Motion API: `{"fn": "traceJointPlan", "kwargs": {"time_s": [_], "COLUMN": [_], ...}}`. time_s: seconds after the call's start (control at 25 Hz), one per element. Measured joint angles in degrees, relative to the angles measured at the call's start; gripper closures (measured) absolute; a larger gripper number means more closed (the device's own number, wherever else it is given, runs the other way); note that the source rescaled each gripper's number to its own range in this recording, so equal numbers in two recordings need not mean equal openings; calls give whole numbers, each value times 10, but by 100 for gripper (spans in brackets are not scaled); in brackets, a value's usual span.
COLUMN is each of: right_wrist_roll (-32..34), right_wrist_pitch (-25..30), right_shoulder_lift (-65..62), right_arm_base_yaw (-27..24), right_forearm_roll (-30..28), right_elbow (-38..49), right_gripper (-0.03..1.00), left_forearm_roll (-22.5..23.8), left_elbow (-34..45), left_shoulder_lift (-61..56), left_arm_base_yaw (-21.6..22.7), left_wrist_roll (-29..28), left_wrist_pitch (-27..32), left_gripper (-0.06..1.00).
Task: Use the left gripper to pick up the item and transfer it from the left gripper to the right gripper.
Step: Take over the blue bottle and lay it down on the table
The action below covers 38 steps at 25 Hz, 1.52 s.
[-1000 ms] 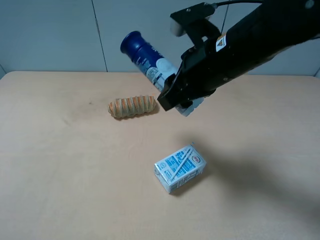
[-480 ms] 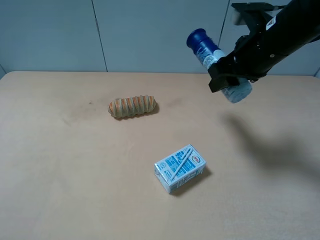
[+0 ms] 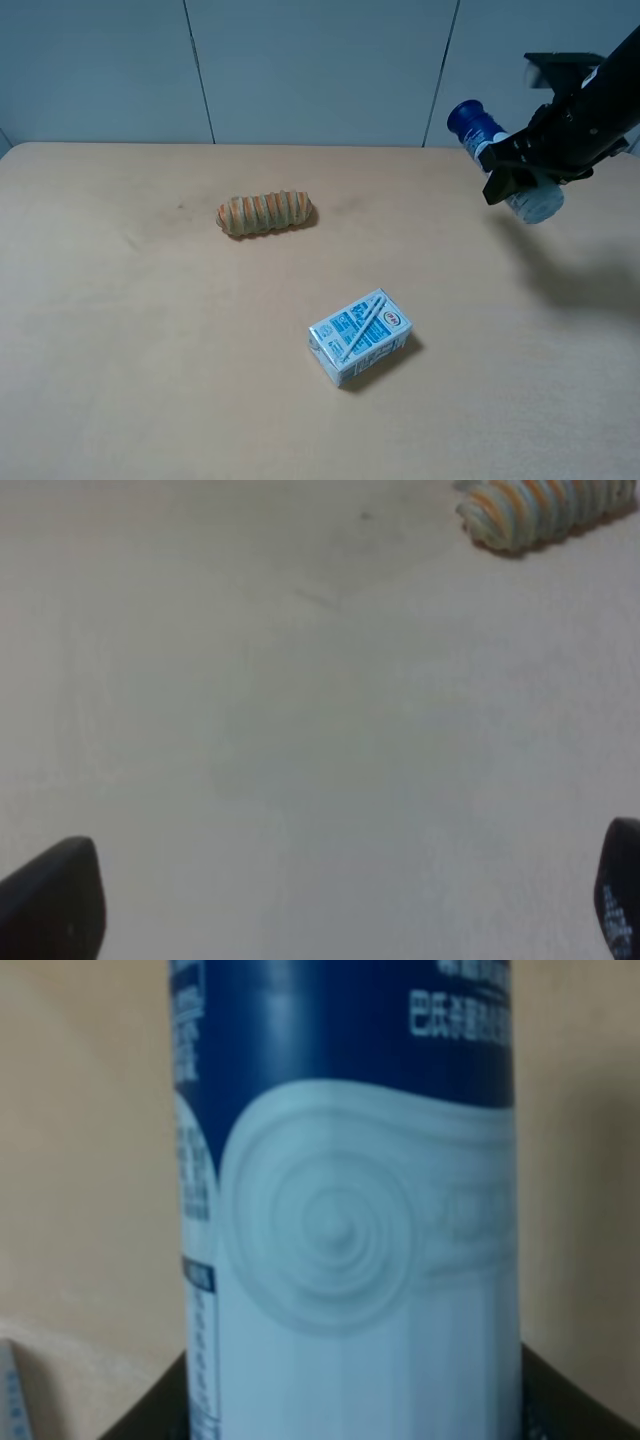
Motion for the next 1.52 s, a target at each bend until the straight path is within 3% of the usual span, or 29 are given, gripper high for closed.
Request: {"fn": "traceJointPlan", "kwargs": {"time_s": [0.6,1.52], "right_wrist_roll": [-12,-12], "right_wrist_pitch": [-23,-18], "right_shoulder_lift": [143,158], "right_arm_base_yaw": [0,0], "right_forearm_roll": [11,18], "right_elbow": [0,-1], "right_gripper": [88,88], "left_forearm_roll": [0,0], "left_elbow": [0,0], "left_shoulder_lift": [0,0], "left_arm_base_yaw": [0,0], "left_wrist_roll": [0,0], "left_wrist_pitch": [0,0], "left_gripper": [-2,-2]}}
